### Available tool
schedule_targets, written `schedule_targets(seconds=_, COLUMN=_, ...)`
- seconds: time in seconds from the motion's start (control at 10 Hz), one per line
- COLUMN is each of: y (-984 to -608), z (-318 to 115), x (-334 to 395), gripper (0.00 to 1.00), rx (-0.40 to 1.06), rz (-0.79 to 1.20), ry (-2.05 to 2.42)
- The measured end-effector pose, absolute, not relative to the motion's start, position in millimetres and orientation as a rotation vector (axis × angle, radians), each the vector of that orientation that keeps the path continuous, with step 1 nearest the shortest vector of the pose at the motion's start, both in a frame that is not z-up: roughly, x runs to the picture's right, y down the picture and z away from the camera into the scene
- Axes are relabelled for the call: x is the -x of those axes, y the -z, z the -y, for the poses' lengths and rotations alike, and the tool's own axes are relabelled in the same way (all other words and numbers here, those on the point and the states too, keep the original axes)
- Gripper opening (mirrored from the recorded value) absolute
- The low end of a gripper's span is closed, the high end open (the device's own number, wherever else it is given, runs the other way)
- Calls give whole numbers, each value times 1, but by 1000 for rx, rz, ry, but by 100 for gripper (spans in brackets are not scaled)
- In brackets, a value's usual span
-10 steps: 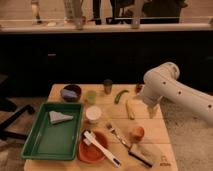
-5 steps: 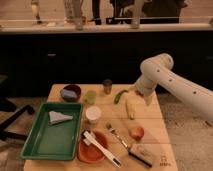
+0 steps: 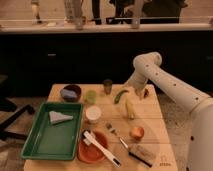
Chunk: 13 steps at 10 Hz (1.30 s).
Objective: Place pepper in tray
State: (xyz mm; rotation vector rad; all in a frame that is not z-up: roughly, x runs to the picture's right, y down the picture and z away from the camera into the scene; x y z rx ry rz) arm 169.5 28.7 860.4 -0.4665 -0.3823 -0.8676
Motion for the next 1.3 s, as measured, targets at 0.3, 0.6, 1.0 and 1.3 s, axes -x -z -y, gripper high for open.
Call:
schedule_targets(seconds=0.3, y=-881, z=-36, x=-150, gripper=80, rx=473, rz=416, ry=909)
schedule_targets(seconds=0.6, y=-886, z=-30, x=-143, gripper=80, rx=395, rz=430, ry=908)
schedule_targets(seconds=1.0, y=-887, z=-30, x=-142, gripper=80, rx=394, rz=429, ry=910)
schedule_targets(seconds=1.3, y=-887, z=-30, x=-140, gripper=80, rx=385, rz=427, ry=917)
